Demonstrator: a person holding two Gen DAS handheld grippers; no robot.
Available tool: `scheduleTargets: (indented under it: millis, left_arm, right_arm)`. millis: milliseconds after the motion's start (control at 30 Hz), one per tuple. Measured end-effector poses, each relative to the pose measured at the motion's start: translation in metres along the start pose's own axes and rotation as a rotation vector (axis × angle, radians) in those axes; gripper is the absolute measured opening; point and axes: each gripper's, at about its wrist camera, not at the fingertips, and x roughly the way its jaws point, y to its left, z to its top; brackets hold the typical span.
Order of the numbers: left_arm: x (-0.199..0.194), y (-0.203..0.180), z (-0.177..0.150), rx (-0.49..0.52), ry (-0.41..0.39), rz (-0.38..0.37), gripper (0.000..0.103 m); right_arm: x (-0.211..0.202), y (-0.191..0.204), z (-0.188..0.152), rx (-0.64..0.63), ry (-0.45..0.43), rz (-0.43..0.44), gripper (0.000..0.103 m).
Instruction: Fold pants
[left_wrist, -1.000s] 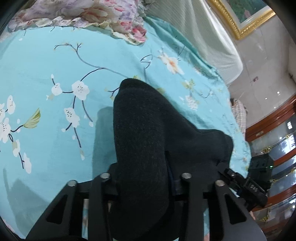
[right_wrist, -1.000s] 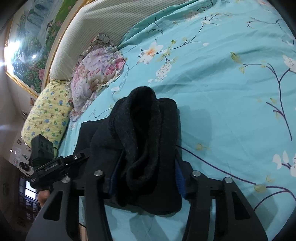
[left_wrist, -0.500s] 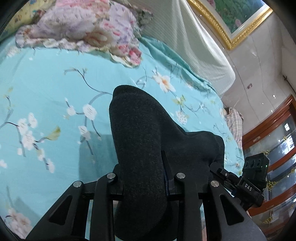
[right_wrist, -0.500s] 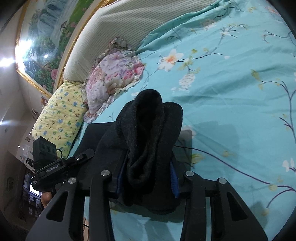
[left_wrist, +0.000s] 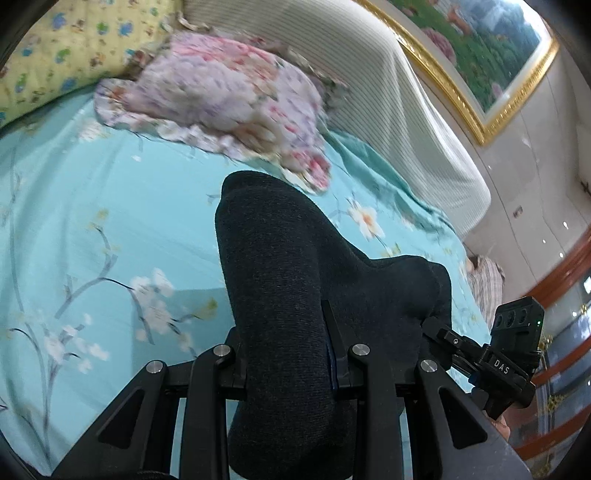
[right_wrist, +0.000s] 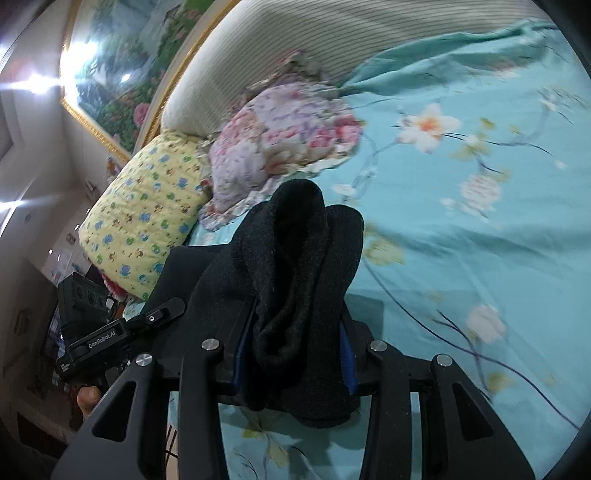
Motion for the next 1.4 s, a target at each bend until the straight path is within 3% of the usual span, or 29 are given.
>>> scheduleTargets:
  millis: [800,1233,1300,1400]
  left_arm:
    - [-0.001,0.077,0.062,-0.069,-0.104,0.143,0.027]
    - [0.029,0.11,0.061,-0.105,-0.076,0.177,0.028]
    - [0.034,0.113,0.059,-0.105,-0.069,0.184,0.03]
    - [0.04,0.12,0.056,-0.117,-0.051,0.209,0.046]
  right_arm:
    - [0.126,0.054,0.068,-0.174,0.101,0.089,0.041]
    - [0.174,0.049,0.073,-0.199,0.16,0.072,0.041]
    - [0.178,0.045,0.071,-0.196,0.167,0.07,0.043]
    - [0.182,0.039,0.07,-0.203,0.175,0.037,0.053]
